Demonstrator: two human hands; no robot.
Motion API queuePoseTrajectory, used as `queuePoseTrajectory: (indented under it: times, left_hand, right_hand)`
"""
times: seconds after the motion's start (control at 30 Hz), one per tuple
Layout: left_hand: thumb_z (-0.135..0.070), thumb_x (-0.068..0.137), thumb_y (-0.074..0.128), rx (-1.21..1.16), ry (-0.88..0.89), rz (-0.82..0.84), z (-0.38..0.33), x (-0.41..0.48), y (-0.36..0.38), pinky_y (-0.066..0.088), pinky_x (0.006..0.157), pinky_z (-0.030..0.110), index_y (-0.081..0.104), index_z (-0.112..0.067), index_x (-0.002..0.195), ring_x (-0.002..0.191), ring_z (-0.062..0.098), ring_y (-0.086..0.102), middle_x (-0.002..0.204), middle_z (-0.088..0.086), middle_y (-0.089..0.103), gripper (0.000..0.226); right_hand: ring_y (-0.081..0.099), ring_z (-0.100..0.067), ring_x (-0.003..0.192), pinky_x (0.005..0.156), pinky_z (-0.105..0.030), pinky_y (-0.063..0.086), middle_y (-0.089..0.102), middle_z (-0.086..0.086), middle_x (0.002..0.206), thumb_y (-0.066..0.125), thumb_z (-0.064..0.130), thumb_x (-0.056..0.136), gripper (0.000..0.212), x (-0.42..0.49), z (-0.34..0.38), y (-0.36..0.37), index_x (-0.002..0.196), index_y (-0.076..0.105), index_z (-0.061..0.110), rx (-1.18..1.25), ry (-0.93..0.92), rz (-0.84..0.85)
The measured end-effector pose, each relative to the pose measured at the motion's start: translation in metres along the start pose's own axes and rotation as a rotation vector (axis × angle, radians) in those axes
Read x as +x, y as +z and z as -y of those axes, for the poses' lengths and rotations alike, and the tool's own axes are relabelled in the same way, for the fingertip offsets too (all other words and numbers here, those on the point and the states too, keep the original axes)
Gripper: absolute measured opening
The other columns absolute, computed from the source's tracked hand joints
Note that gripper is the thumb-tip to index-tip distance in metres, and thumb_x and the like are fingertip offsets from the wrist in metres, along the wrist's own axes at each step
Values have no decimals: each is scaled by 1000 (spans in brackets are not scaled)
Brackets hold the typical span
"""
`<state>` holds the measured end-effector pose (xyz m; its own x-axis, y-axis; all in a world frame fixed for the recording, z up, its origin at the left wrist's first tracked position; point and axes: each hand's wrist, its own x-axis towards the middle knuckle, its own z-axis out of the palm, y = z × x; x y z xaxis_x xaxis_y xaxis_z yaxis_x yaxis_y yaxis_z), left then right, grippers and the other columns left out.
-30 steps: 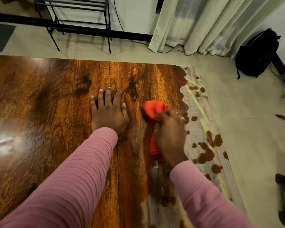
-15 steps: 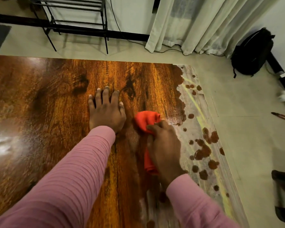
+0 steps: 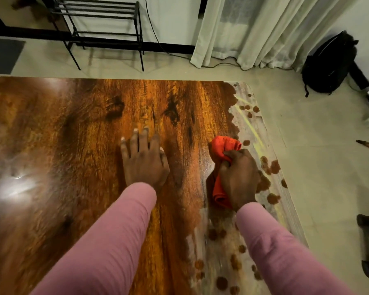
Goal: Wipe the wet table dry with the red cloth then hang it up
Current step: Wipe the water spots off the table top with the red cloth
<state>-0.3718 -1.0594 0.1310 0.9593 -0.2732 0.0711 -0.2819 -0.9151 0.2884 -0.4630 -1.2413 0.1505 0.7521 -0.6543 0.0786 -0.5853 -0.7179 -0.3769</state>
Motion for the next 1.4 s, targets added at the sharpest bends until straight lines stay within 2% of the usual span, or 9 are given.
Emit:
queuePoseTrajectory:
  times: [0.2, 0.37, 0.47, 0.63, 0.87, 1.03, 1.17, 1.27, 1.4]
  left_hand:
    - [-35, 89, 26, -7, -76, 119, 14, -101, -8, 13, 117, 56, 51, -19, 135, 143, 33, 27, 151, 11, 39, 55]
    - [-37, 91, 21, 29, -95, 145, 15, -111, -2, 8, 118, 54, 43, -20, 143, 145, 32, 19, 155, 10, 32, 59]
    - [-36, 92, 24, 28, -93, 158, 15, -111, -1, 6, 118, 53, 40, -22, 144, 146, 31, 15, 156, 8, 28, 56]
    - [-34, 92, 27, 39, -98, 170, 13, -111, 0, 7, 118, 55, 38, -22, 143, 146, 32, 14, 156, 9, 28, 54]
    - [-36, 90, 25, 59, -77, 154, 14, -113, 0, 9, 117, 56, 39, -21, 142, 145, 34, 17, 155, 11, 30, 56]
    - [-36, 92, 24, 46, -76, 150, 16, -113, 2, 6, 118, 56, 37, -22, 143, 146, 34, 14, 156, 10, 27, 54]
    - [-36, 90, 19, 45, -75, 156, 16, -113, 4, 5, 117, 57, 34, -23, 144, 146, 34, 14, 157, 10, 26, 58]
    - [-36, 90, 19, 58, -71, 157, 15, -113, 3, 4, 117, 57, 34, -24, 145, 146, 35, 14, 157, 10, 26, 58]
    - [-32, 93, 28, 70, -64, 158, 16, -114, 3, 7, 117, 57, 34, -23, 145, 145, 35, 14, 156, 10, 27, 53]
  right_hand:
    - [58, -24, 96, 85, -36, 49, 59, -4, 113, 58, 20, 84, 32, -46, 16, -5, 116, 65, 20, 77, 7, 71]
    - [56, -26, 93, 68, -36, 52, 61, -4, 106, 66, 14, 78, 32, -105, 7, -1, 109, 70, 20, 46, -259, 147]
    - [56, -26, 97, 77, -43, 53, 59, -2, 116, 59, 17, 84, 31, -87, -28, -16, 114, 67, 23, 9, -78, 133]
    - [57, -29, 94, 81, -36, 49, 61, -4, 111, 58, 14, 85, 26, -86, -26, -22, 109, 69, 18, 29, 126, 13]
    - [55, -24, 94, 71, -31, 45, 62, -2, 105, 65, 13, 81, 29, -156, 23, -9, 108, 71, 19, 51, -238, 210]
    - [55, -30, 96, 76, -37, 47, 60, -4, 112, 60, 13, 84, 31, -125, -30, -31, 112, 68, 20, -11, 64, 109]
    - [56, -30, 94, 78, -36, 46, 60, -6, 108, 60, 13, 82, 30, -130, -25, -31, 111, 69, 17, -20, 125, 61]
    - [55, -28, 94, 77, -35, 47, 61, -4, 105, 64, 12, 77, 31, -163, 7, -22, 106, 71, 20, 17, -14, 126]
    - [58, -25, 85, 61, -30, 50, 64, -2, 96, 74, 8, 67, 33, -201, 20, -18, 98, 74, 20, 48, -258, 209]
